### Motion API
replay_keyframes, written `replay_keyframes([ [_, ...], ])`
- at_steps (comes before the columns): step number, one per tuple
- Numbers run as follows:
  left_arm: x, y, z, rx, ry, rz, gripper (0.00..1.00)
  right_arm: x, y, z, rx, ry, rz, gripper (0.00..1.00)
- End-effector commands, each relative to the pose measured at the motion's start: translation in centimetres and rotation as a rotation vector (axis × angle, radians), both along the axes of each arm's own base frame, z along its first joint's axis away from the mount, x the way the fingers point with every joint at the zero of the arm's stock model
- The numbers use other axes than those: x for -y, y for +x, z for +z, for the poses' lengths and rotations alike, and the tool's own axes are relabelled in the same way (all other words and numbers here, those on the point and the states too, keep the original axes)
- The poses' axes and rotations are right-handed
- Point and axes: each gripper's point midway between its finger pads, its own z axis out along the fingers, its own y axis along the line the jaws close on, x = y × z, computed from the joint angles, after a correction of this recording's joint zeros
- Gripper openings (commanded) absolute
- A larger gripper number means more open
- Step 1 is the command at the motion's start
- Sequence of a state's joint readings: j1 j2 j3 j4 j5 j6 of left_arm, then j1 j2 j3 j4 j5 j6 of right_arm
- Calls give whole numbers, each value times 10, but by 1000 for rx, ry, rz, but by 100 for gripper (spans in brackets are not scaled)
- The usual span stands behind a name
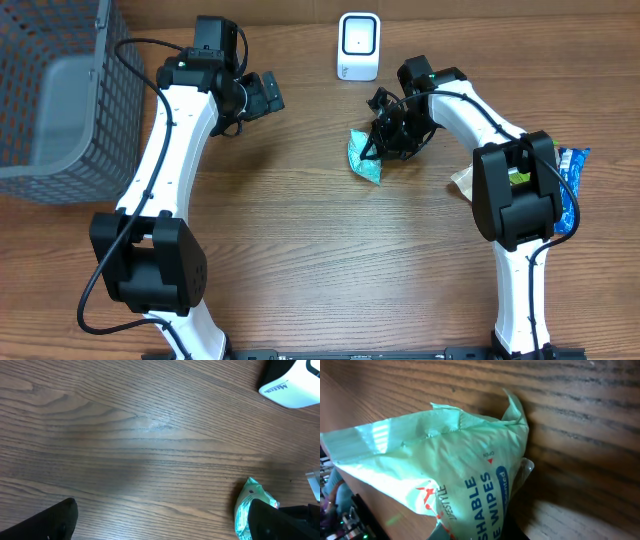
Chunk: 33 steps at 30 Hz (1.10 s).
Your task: Scan the item barcode
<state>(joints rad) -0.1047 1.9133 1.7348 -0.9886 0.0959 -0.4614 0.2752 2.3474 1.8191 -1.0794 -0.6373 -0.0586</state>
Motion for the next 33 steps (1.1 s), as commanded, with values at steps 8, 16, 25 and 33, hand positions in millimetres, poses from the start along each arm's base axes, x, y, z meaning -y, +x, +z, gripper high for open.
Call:
replay_keyframes([
  [8, 2, 2, 6, 18, 9, -16, 100, -33, 12, 151, 30, 624, 29, 4],
  [16, 2, 2, 6, 19, 9, -16, 100, -12, 27, 217, -147, 921, -79, 4],
  [25, 2, 2, 6, 19, 9, -16, 100, -11, 31, 295, -91, 929, -47, 3],
  [33, 2, 2, 6, 18, 9, -16, 100, -9, 16, 414, 157, 961, 83, 3],
])
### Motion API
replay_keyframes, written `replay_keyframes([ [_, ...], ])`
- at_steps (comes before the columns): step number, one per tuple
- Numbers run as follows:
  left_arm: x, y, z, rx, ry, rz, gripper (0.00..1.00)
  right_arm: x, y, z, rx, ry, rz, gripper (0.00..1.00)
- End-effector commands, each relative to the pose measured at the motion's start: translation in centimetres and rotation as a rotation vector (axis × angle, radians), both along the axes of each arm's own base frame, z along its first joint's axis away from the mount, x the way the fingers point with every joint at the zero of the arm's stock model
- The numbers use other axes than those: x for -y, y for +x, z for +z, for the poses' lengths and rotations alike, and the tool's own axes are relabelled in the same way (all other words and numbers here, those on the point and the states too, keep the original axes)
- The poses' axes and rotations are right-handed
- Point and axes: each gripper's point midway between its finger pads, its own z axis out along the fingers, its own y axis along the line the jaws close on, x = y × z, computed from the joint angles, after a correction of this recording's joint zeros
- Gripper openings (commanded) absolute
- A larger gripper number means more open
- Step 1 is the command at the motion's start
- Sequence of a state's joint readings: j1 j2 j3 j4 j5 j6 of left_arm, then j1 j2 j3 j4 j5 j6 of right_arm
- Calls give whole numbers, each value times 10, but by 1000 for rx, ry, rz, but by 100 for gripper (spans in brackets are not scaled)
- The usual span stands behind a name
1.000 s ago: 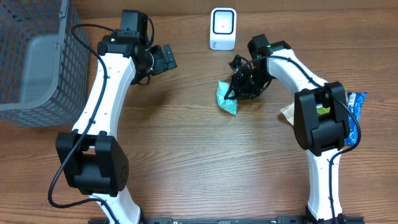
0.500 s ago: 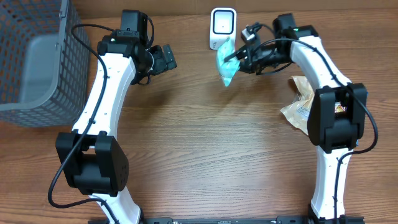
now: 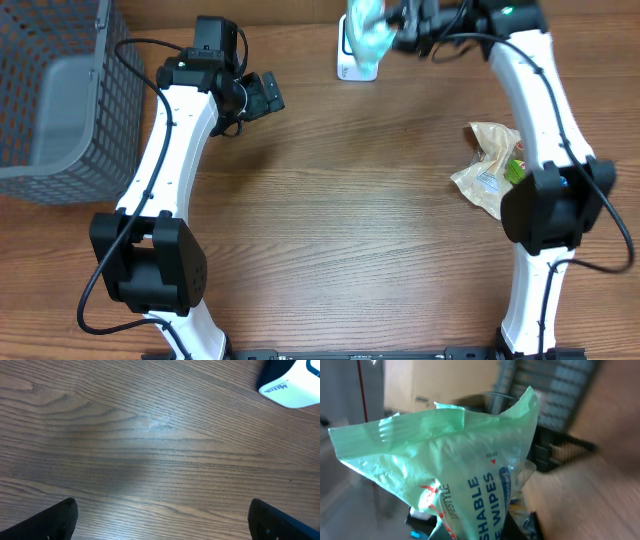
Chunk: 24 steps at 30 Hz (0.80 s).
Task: Scan the item barcode
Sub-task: 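Lift the wipes packet up to the white scanner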
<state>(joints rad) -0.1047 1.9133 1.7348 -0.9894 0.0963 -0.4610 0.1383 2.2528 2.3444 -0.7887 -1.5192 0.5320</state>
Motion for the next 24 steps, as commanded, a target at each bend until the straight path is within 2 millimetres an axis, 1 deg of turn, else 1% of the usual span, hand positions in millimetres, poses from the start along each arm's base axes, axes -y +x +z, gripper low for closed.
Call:
replay_keyframes([
  [1, 2, 2, 6, 19, 9, -15, 100, 5, -42, 91, 89, 38, 45, 3],
  [3, 3, 2, 7, 19, 9, -16, 100, 6, -46, 104, 131, 42, 46, 3],
  [5, 3, 2, 6, 19, 9, -16, 100, 6, -47, 109, 147, 44, 46, 4],
  [14, 2, 2, 6, 19, 9, -15, 100, 6, -47, 108, 156, 45, 46, 4],
  [24, 2, 2, 7, 19, 9, -15, 99, 6, -47, 107, 262, 59, 47, 4],
])
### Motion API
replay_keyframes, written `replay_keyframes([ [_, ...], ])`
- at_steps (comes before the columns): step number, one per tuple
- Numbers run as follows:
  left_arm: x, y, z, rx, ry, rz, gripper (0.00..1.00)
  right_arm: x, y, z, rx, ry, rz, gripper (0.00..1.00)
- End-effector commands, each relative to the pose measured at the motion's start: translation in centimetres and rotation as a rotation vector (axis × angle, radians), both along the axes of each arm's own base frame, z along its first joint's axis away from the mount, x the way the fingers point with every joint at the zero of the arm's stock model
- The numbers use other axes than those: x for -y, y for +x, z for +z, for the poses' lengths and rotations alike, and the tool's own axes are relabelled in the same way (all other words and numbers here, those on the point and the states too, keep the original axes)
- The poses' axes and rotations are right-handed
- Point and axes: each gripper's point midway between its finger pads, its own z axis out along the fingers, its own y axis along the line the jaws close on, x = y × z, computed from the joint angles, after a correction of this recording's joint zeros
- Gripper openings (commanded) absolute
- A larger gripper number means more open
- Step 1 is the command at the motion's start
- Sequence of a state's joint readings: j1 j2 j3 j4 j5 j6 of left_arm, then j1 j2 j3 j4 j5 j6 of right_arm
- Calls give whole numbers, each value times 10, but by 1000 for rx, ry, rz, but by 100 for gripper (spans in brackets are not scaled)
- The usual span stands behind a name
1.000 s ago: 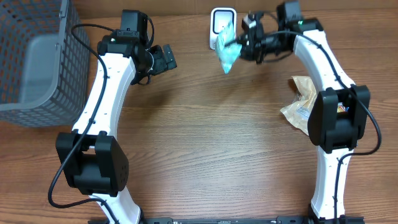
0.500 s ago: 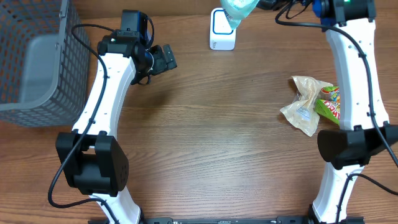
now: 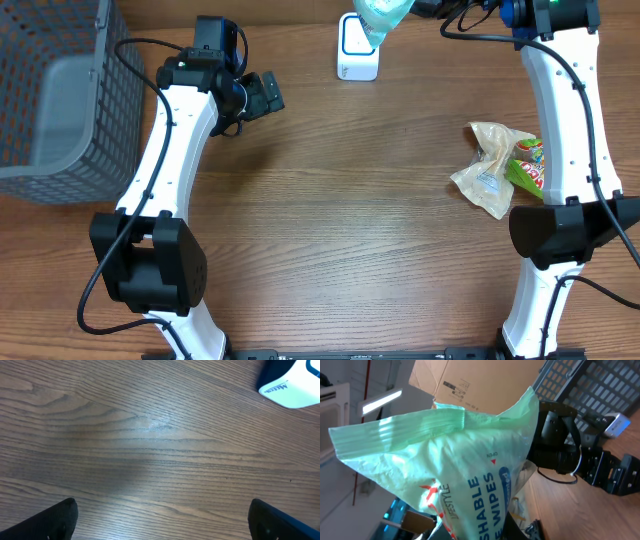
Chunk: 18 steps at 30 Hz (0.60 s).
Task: Scan the item barcode
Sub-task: 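Lift the wipes packet up to the white scanner, then hold the wipes packet in front of the scanner, turning it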
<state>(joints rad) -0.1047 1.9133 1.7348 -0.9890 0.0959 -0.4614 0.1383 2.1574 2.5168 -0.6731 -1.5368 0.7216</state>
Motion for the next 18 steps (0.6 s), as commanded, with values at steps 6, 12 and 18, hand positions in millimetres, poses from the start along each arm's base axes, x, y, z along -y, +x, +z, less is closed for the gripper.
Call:
replay_keyframes([
  [6, 2, 2, 7, 19, 9, -16, 100, -3, 19, -29, 118, -39, -96, 4],
  [12, 2, 2, 6, 19, 9, -16, 100, 25, 93, -133, 167, -602, -612, 4],
  [18, 2, 2, 6, 19, 9, -16, 100, 28, 129, -151, 447, -958, -874, 4],
])
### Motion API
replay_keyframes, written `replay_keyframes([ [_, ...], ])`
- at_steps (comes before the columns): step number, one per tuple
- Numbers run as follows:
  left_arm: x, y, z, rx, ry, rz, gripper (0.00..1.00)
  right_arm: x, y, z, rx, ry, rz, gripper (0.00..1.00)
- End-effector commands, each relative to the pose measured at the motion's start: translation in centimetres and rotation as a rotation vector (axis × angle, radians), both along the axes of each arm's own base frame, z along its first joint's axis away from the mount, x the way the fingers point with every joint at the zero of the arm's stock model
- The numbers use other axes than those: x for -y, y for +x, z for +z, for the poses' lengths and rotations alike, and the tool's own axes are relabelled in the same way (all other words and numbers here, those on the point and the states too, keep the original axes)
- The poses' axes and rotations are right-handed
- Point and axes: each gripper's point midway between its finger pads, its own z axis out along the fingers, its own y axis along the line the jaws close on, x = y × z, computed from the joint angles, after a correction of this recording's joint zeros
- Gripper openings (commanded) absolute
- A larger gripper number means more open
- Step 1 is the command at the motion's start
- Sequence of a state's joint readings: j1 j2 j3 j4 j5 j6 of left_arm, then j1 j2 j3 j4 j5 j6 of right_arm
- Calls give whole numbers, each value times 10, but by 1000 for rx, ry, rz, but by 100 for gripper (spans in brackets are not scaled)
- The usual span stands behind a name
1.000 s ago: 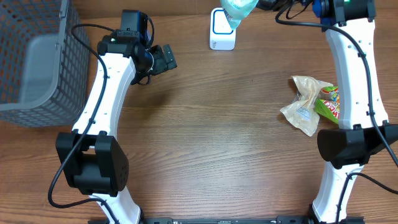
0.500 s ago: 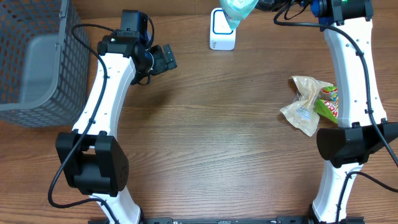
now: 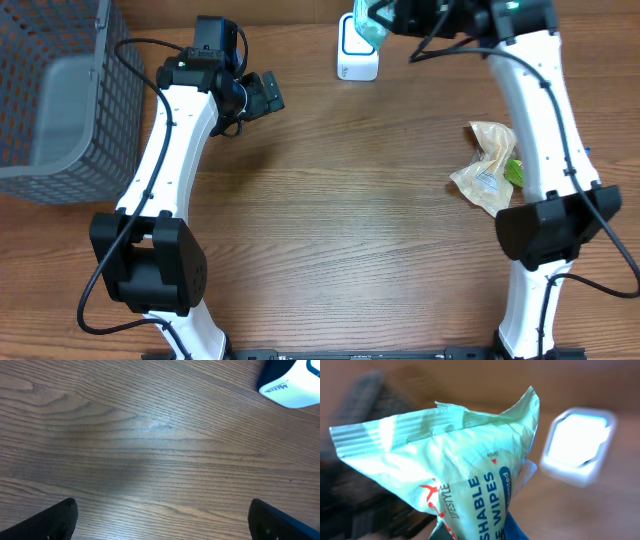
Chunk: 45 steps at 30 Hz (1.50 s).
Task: Scan the item barcode
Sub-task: 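Hold the wipes packet in front of the scanner, turning it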
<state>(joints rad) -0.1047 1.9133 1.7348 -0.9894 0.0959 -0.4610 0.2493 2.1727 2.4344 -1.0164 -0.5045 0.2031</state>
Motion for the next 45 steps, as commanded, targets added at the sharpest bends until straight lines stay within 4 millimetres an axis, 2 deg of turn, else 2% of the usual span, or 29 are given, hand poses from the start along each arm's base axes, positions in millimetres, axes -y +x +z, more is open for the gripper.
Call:
replay_keyframes([
  [1, 2, 2, 7, 19, 9, -15, 100, 15, 35, -7, 241, -399, -214, 4],
  [3, 2, 2, 6, 19, 9, -15, 100, 9, 47, -14, 290, -467, -244, 4],
  [6, 2, 2, 7, 20, 9, -15, 100, -2, 64, -35, 334, -533, -248, 4],
  [13, 2, 2, 6, 19, 9, -15, 100, -11, 101, -108, 325, -588, -261, 4],
  [17, 2, 2, 7, 19, 9, -15, 100, -16, 112, -151, 307, -622, -234, 4],
  [21, 2, 2, 6, 19, 9, -15, 100, -18, 115, -173, 291, -632, -226, 4],
  [24, 2, 2, 6, 19, 9, -15, 100, -18, 117, -173, 297, -630, -229, 4],
  [28, 2, 2, 7, 20, 9, -15, 100, -17, 124, -163, 361, -664, -223, 4],
  [34, 2, 2, 7, 19, 9, -15, 99, -15, 123, -156, 418, -803, -231, 4],
  [37, 2, 2, 7, 19, 9, -15, 100, -27, 115, -148, 449, -858, -230, 4],
  [41, 2, 2, 6, 19, 9, -15, 100, -48, 103, -119, 501, -845, -224, 4],
  [45, 2, 2, 7, 19, 9, -15, 100, -50, 98, -92, 531, -817, -242, 4],
])
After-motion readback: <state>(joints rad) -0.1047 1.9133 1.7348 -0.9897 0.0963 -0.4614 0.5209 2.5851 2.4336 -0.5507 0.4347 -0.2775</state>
